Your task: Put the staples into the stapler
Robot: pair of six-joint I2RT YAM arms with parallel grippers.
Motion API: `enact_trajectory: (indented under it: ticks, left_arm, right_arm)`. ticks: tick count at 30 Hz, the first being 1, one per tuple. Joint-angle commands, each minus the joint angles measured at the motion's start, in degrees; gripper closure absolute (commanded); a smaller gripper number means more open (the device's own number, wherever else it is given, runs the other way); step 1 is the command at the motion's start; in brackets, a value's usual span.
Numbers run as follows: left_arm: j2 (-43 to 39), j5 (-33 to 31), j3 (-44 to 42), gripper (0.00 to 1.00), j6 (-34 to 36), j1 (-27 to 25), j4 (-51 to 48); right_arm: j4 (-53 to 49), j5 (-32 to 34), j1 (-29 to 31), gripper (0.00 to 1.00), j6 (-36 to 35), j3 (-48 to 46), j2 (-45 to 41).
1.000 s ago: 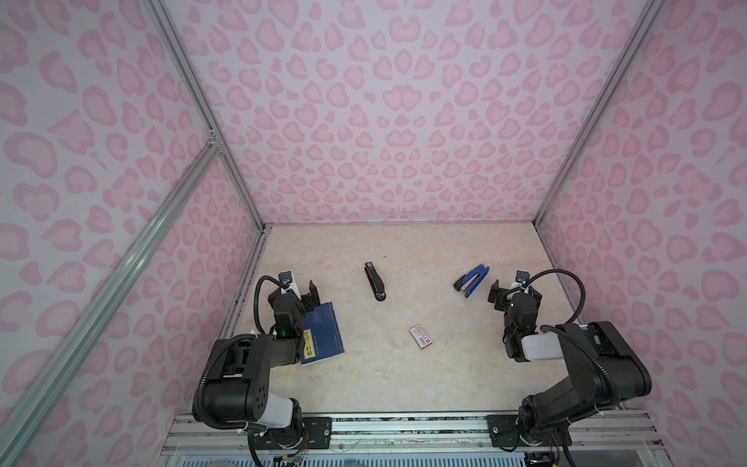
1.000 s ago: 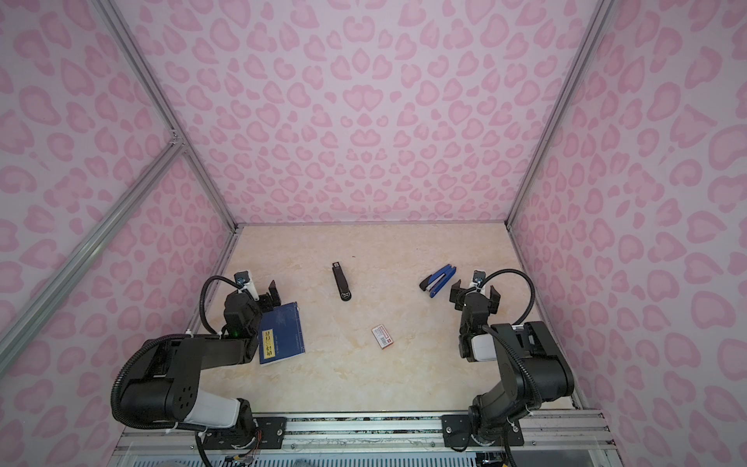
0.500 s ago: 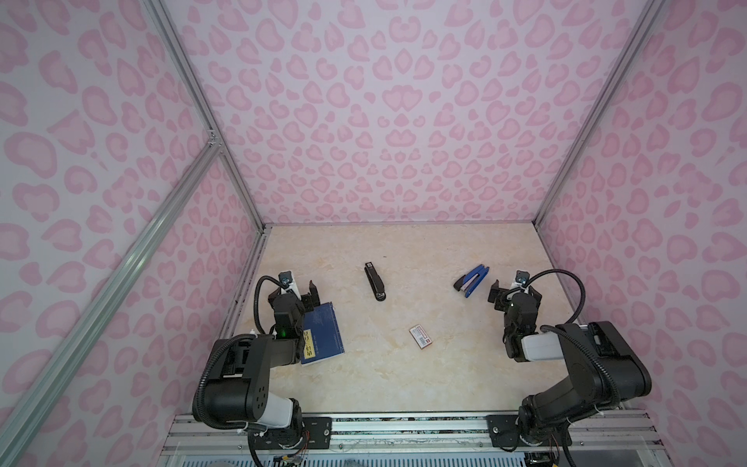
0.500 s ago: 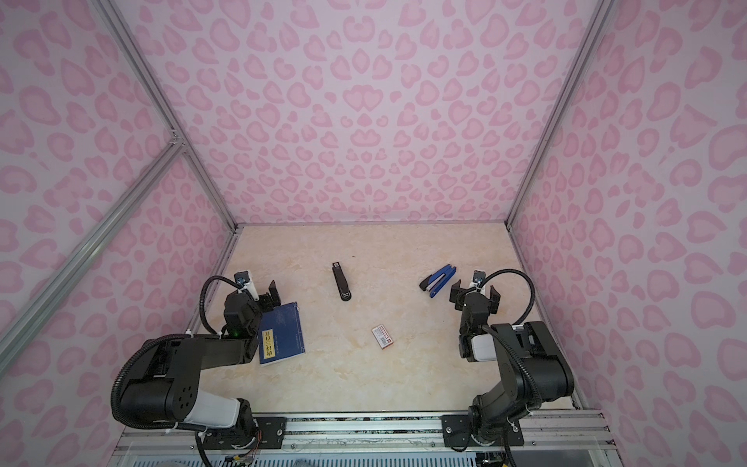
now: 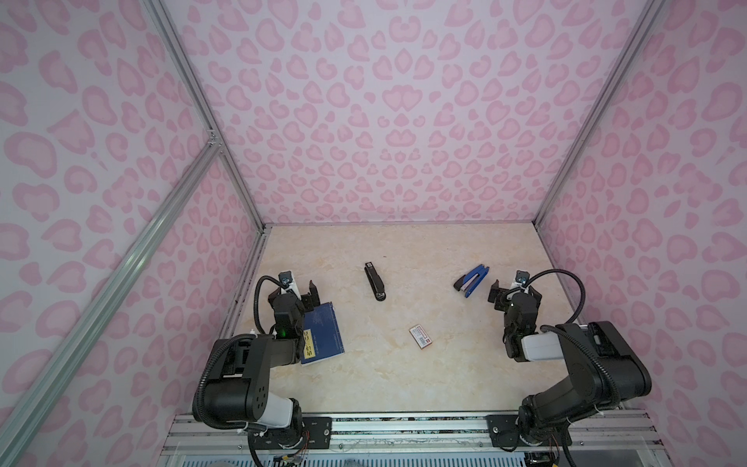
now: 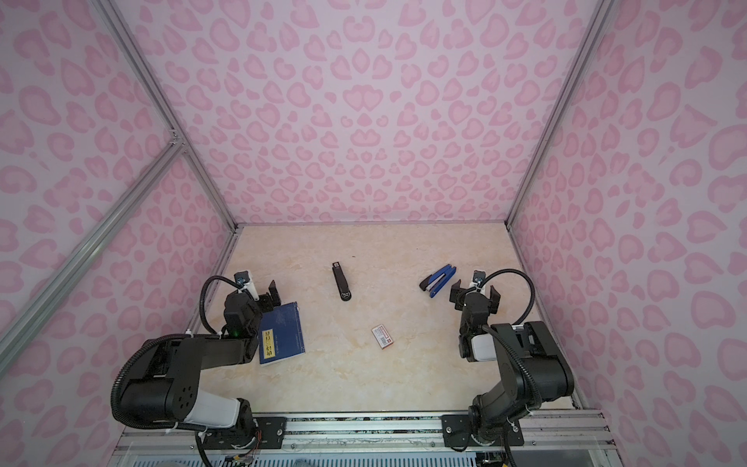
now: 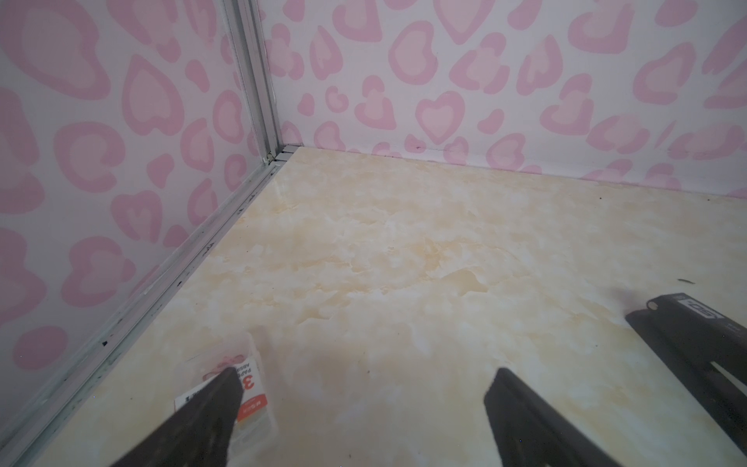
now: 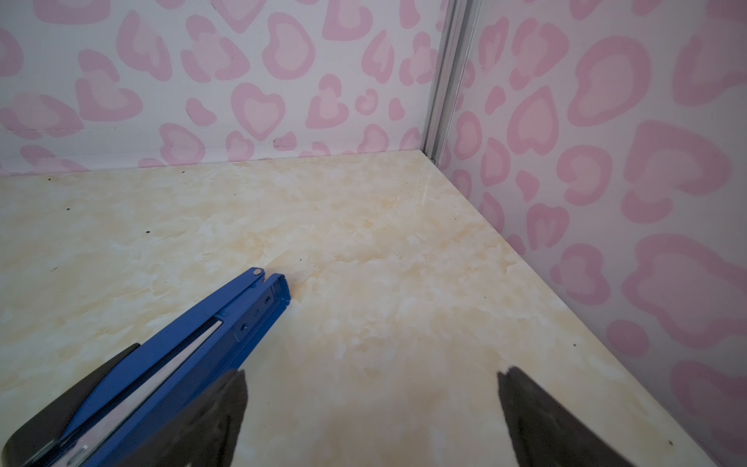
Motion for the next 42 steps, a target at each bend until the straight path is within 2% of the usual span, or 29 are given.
enact_trajectory:
  ticks: [1, 4, 7, 10, 12, 13, 14, 15, 17, 20, 21, 23, 25, 27, 31, 35, 38, 42]
  left_arm:
    - [-2.4, 0.6, 2.9, 0.02, 0.6, 0.1, -5.2]
    - [-4.3, -0.4, 9.9, 0.02, 0.5, 0.1, -18.6]
    - [-5.7, -2.6, 12.7, 0.02, -0.3, 0.1, -23.6]
    - [-8.5, -2.5, 15.1, 0.02, -5.4, 0.2, -27.8]
    - [-10.4, -2.2, 18.1, 0.02, -15.8, 0.3, -33.9]
    - [-10.9, -1.9, 20.0, 0.02, -22.2, 0.5, -39.6]
    - [-10.7, 1.5, 22.7, 0.02, -25.5, 1.0, -43.7]
    - [-10.1, 6.2, 24.6, 0.01, -25.8, 1.3, -46.4]
    - [-8.1, 14.6, 28.3, 0.13, -26.9, 1.3, -51.6]
    - [-6.3, 19.3, 31.1, 0.17, -30.1, -0.4, -58.2]
    - [-6.2, 19.9, 31.2, 0.17, -30.4, -1.4, -59.7]
    - [-6.2, 19.9, 31.5, 0.07, -30.9, -4.2, -63.3]
    - [-6.7, 20.1, 31.3, 0.06, -31.3, -7.0, -65.6]
    - [-7.3, 20.5, 30.5, 0.08, -32.0, -9.5, -67.2]
    - [-9.8, 20.5, 27.7, 0.16, -33.9, -13.2, -68.6]
    - [-13.2, 21.2, 24.7, 0.22, -35.5, -15.7, -68.3]
    - [-14.1, 21.5, 24.5, 0.27, -35.5, -17.2, -68.8]
    - [-12.4, 19.9, 27.1, 0.27, -36.9, -18.7, -71.8]
  right_arm:
    - [-1.7, 3.6, 0.5, 0.0, 0.3, 0.3, -2.4]
    - [-9.5, 3.7, 1.2, 0.0, -0.6, 2.6, -7.5]
    - [-16.8, 5.4, 2.2, 0.0, -0.6, 5.0, -12.6]
    - [-23.0, 4.7, 1.5, 0.0, 7.5, 6.8, -18.4]
    - [-32.8, 3.7, 0.1, 0.0, 21.9, 8.6, -23.5]
    - [-37.5, 1.5, -1.8, 0.0, 28.1, 9.2, -25.4]
    - [-36.1, -6.4, -3.8, 0.01, 28.8, 8.8, -26.3]
    - [-34.2, -12.2, -5.3, 0.08, 28.7, 8.4, -26.7]
    - [-35.5, -17.4, -5.7, 0.16, 28.6, 9.2, -27.6]
    - [-37.8, -21.0, -5.6, 0.23, 30.4, 9.3, -30.0]
    - [-39.4, -22.0, -5.6, 0.24, 31.1, 9.5, -30.9]
    - [-45.1, -25.8, -5.5, 0.25, 31.5, 11.1, -32.2]
    - [-49.4, -30.6, -5.1, 0.25, 31.3, 12.4, -32.8]
    - [-51.1, -33.9, -3.9, 0.23, 31.0, 12.2, -33.9]
    - [-57.9, -34.9, 0.3, 0.21, 28.3, 12.5, -37.5]
    - [-60.7, -38.2, 2.8, 0.31, 28.1, 11.7, -40.2]
    - [-61.6, -38.3, 5.2, 0.32, 28.1, 10.7, -41.6]
    - [-61.6, -37.2, 7.6, 0.33, 28.6, 9.9, -41.4]
